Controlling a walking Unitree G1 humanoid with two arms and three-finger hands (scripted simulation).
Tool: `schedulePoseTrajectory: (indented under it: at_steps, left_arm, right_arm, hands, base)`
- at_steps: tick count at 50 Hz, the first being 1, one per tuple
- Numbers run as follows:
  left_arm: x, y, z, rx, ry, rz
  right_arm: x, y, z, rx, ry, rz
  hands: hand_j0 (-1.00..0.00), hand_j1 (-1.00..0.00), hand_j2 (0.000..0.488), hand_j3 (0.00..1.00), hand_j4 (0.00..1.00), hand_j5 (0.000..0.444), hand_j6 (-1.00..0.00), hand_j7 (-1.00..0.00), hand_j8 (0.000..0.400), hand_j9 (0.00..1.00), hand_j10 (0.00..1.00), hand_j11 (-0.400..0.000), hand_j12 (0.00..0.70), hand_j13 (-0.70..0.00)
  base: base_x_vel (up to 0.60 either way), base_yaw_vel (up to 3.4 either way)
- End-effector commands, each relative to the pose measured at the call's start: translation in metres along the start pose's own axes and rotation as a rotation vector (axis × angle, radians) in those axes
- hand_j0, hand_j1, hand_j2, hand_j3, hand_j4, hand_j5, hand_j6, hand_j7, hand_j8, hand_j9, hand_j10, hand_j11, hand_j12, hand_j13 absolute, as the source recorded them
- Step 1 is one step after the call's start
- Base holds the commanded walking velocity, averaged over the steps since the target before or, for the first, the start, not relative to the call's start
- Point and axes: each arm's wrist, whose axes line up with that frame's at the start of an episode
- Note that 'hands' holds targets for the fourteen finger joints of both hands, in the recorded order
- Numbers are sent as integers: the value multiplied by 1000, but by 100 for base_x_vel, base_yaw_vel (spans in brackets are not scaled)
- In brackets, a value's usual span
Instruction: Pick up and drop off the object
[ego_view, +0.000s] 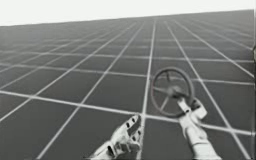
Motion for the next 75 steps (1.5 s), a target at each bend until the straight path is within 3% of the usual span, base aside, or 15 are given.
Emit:
schedulePoseTrajectory:
  at_steps: [1,75]
  left_arm:
    - [-3,3,0,-12,-16,-4]
    - [-3,3,0,-12,-16,-4]
  right_arm:
    - [-8,13,7,9,-31,43]
    - [-8,13,7,9,-31,43]
  hands:
    - [0,0,0,1000,1000,0,0,0,0,1000,1000,-400,0,-700]
    - [0,0,0,1000,1000,0,0,0,0,1000,1000,-400,0,-700]
  base:
    - [57,6]
    - [46,-22]
